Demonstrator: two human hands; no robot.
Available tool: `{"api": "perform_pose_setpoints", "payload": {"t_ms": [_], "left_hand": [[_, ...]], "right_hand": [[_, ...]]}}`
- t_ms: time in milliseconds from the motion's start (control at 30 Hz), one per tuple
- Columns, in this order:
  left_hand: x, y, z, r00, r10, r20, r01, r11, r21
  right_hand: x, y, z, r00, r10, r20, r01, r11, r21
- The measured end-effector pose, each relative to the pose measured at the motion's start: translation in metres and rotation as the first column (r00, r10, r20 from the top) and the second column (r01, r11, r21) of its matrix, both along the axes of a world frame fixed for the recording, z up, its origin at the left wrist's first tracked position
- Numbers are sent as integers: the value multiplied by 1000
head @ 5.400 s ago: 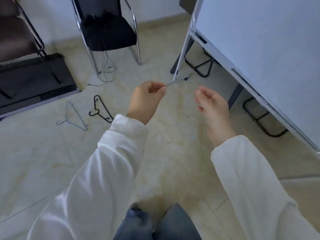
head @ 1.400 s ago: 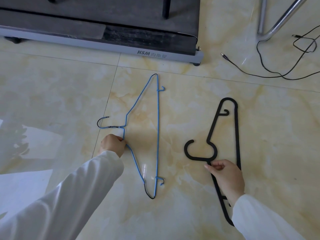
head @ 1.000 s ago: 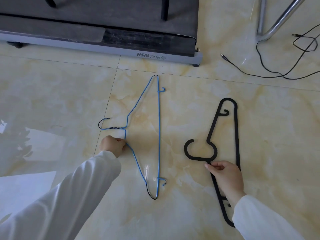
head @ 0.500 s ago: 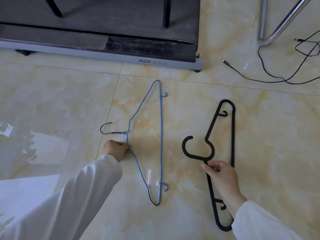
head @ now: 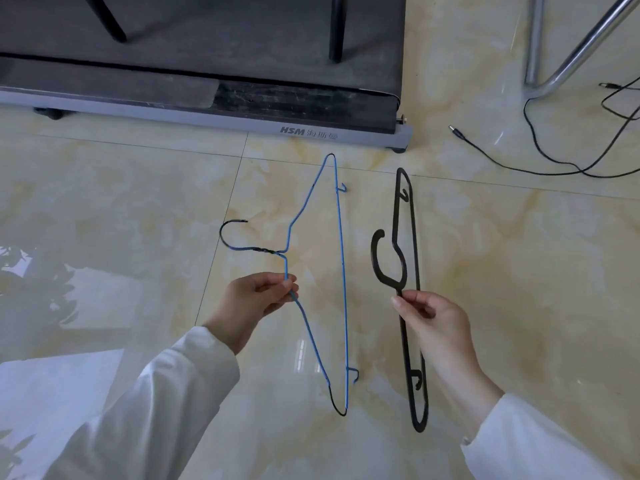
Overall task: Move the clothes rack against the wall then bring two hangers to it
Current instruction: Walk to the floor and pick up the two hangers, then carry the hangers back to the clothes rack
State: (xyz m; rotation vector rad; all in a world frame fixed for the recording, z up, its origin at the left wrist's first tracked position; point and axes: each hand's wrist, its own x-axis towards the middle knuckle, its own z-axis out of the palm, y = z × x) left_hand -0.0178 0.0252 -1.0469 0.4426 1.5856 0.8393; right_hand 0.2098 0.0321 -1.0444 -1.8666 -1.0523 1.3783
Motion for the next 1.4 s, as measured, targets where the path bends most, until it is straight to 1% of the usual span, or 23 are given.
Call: {"api": "perform_pose_setpoints", "payload": {"t_ms": [100,267,400,600,767,967,1067,1167,1400], "left_hand": [[12,9,16,999,-41,5,40,999,32],[37,27,42,992,-100,79,97,994,45],[51,43,56,979,-166,117,160,985,58],[64,55,71,967,-196,161,194,981,30],[71,55,71,962,-182,201,178,983,37],[73,52,82,961,-191,201,188,982,37],[78,45,107,962,-160,222,161,987,14],[86,33,151,961,-122,247,129,992,-12],[103,11,287,954,-95,283,121,990,-76]], "right_hand": [[-6,11,13,997,-25,-66,25,1000,-4],[-16,29,33,989,-26,-147,26,1000,3],[-18,40,41,984,12,-178,-9,1000,21],[-17,41,47,973,-25,-229,25,1000,-5],[-19,40,48,961,-29,-276,24,999,-21],[-23,37,62,954,-40,-298,30,999,-40],[-22,30,89,951,-69,-302,50,996,-69],[-16,19,135,946,-82,-313,58,994,-88],[3,-10,278,955,-51,-293,24,995,-97]]}}
